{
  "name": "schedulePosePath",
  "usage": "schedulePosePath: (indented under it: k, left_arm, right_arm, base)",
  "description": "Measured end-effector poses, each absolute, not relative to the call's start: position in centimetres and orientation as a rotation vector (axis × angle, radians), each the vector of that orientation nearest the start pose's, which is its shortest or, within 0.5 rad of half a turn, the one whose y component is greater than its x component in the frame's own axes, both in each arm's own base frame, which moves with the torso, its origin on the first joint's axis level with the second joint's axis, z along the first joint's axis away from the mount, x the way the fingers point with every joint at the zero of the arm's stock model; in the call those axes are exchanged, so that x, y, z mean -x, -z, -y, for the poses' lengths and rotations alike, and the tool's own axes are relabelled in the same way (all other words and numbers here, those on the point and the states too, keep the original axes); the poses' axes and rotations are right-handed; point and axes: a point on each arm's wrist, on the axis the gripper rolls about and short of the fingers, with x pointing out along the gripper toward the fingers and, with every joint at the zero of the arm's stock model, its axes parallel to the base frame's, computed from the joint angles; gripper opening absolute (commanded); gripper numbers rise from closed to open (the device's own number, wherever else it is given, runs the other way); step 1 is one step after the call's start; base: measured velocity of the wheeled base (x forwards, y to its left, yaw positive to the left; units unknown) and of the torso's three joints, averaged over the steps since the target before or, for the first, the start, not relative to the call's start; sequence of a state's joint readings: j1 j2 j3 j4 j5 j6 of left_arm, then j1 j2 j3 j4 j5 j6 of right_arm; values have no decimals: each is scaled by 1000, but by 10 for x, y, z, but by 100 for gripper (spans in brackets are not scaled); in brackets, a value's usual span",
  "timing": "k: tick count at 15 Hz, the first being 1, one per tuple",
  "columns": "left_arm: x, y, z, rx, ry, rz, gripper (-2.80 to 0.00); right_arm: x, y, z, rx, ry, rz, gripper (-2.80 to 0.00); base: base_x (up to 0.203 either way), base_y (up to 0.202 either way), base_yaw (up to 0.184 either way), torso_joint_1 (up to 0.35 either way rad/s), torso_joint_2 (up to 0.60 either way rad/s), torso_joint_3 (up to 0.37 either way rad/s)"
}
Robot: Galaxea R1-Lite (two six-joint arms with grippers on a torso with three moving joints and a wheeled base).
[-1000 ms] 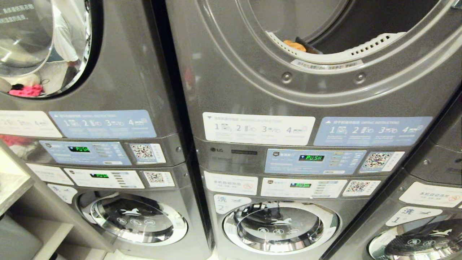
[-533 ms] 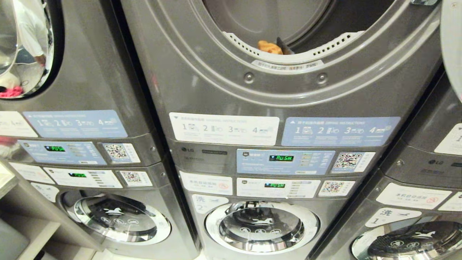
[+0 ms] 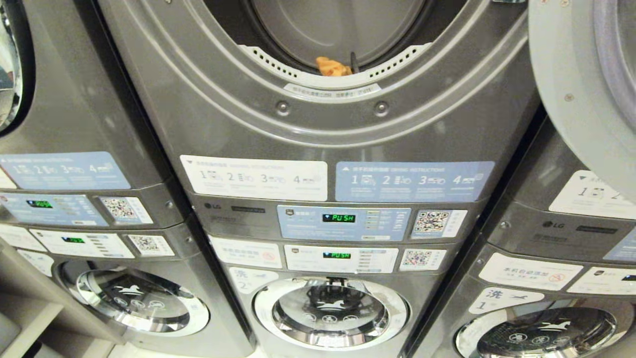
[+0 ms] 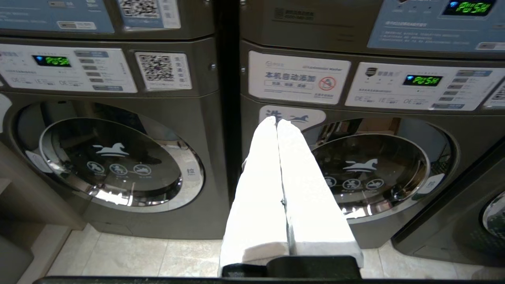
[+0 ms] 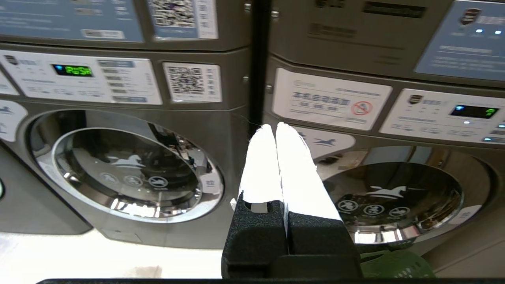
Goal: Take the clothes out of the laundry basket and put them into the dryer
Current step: Close the dryer
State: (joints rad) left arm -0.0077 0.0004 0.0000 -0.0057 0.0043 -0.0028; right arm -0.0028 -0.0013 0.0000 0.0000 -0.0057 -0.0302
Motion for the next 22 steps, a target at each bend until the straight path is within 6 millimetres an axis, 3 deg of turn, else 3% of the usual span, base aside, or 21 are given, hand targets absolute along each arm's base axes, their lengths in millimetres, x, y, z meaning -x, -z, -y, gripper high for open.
schedulePosePath:
  k: [9,18,22]
  left_arm:
    - [23,-76,0,3,3,5,-280]
    - [23,-76,0,3,4,5,-280]
    - [23,-76,0,3,4,5,-280]
  right_arm:
    - [23,-76,0,23,11,2,-280]
    - [23,-76,0,19,11,2,-280]
    - [23,-76,0,19,12,3,-280]
  base:
    - [0,-184,1,2,3,1]
    - [0,-7,1,0,0,0]
    - [-145,0,3,-1,10,10]
